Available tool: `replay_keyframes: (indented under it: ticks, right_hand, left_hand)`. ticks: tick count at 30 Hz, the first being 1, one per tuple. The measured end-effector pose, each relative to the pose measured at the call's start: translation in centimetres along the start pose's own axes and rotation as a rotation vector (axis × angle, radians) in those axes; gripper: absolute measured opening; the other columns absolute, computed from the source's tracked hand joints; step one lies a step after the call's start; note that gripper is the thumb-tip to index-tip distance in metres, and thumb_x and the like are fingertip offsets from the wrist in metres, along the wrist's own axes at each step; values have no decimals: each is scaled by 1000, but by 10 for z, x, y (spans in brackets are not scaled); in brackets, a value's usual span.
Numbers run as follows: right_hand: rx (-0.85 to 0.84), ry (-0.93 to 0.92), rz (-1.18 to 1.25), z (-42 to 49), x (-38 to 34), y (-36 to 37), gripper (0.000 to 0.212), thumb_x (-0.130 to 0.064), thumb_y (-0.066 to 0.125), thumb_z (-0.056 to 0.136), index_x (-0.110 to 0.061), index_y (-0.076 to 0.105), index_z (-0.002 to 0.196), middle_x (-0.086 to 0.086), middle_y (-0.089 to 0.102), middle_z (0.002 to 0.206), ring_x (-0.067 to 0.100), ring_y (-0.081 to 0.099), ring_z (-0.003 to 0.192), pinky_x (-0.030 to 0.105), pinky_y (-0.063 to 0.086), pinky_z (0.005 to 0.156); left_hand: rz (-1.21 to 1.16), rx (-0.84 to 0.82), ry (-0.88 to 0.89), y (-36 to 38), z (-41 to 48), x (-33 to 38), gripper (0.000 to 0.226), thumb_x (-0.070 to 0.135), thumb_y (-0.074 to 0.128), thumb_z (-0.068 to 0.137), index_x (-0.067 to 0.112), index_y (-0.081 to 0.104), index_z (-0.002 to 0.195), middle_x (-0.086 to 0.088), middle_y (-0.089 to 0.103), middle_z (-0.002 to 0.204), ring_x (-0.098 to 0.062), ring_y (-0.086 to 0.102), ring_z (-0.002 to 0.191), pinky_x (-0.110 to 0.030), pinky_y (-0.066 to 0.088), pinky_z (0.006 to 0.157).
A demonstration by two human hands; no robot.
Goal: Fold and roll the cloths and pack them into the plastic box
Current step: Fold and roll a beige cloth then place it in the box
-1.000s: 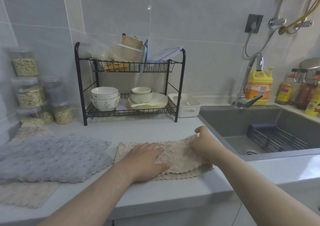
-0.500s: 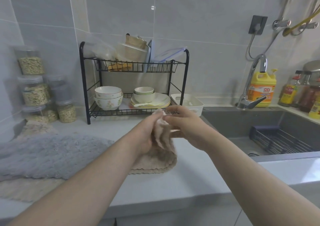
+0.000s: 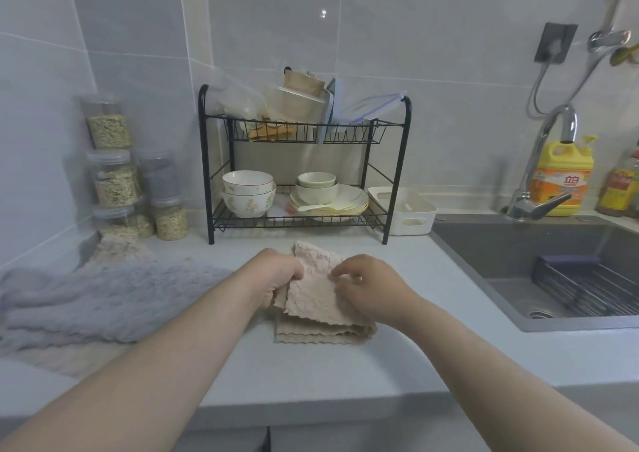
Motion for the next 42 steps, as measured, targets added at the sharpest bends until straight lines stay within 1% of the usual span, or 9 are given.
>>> replay_keyframes:
  ticks: [7, 10, 13, 18, 28, 31, 34, 39, 42]
  right_hand:
    - [4, -119, -191, -1, 6, 10, 29, -18, 50, 92, -22, 69, 114, -1, 60, 126, 20, 54, 117, 26, 38, 100]
    - [71, -103, -178, -2, 8, 2, 37, -14, 42, 95, -20, 61, 126, -3, 53, 137, 21, 44, 127, 29, 32, 105]
    - [11, -135, -177, -1, 14, 6, 34, -19, 39, 99, -22, 57, 128, -6, 52, 134, 18, 42, 129, 34, 34, 107]
    - [-181, -85, -238, -5, 17, 21, 43, -32, 33, 103, -16, 39, 143, 4, 35, 150, 22, 23, 143, 36, 20, 115]
    - [-320, -33, -348, -4, 31, 35, 57, -46, 21, 102, -25, 11, 154, -5, 5, 162, 14, 1, 149, 40, 4, 120]
    - [-241, 31, -210, -4, 27, 29, 53, -45, 34, 100, -20, 31, 146, 3, 26, 156, 22, 21, 145, 39, 19, 117]
    - [27, 245, -228, -8, 25, 13, 43, -52, 39, 92, -15, 54, 109, 8, 52, 117, 30, 49, 113, 38, 42, 92]
    - [-88, 318, -415, -11, 27, 9, 49, -58, 42, 83, -16, 60, 101, 8, 55, 111, 31, 48, 110, 37, 41, 89]
    - [-126, 244, -307, -5, 32, 6, 29, -49, 51, 87, -20, 53, 83, 3, 56, 96, 27, 53, 97, 32, 42, 79]
  left_hand:
    - [519, 70, 155, -3, -9, -9, 14, 15, 64, 76, 11, 51, 80, -7, 51, 76, -23, 51, 65, -25, 37, 55]
    - [921, 228, 538, -5, -25, 5, 38, 33, 53, 90, 16, 49, 124, -2, 50, 128, -24, 48, 117, -35, 43, 90]
    - [954, -68, 787, 6, -27, 3, 52, 32, 41, 99, 26, 27, 149, 6, 22, 157, -13, 18, 145, -31, 17, 117]
    - [1204, -264, 633, 11, -15, -27, 68, 56, 27, 97, 26, 2, 153, 7, -8, 160, -8, -9, 146, -37, 2, 121]
    - [1269, -295, 546, 12, -12, -35, 77, 63, 21, 94, 22, -9, 152, 6, -15, 159, -7, -13, 145, -38, 0, 120]
    - [1243, -281, 534, 12, -12, -35, 77, 63, 22, 94, 22, -7, 152, 6, -13, 160, -8, -11, 146, -38, 0, 120]
    - [1223, -172, 525, 17, -17, -36, 78, 65, 21, 93, 19, 5, 153, 2, 2, 161, -15, 3, 148, -40, 8, 120]
    - [1217, 1, 539, 24, -34, -13, 59, 60, 21, 95, 20, 57, 118, -6, 53, 122, -26, 48, 117, -39, 39, 95]
    - [1074, 133, 595, 11, -26, 2, 37, 47, 38, 95, 20, 64, 96, 1, 64, 104, -21, 59, 100, -33, 48, 82]
Point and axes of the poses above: each hand's wrist, its own z-axis towards the middle knuckle, its own y-axis out of the palm, x = y × z, the point moved 3 cm from there along z, towards the middle knuckle
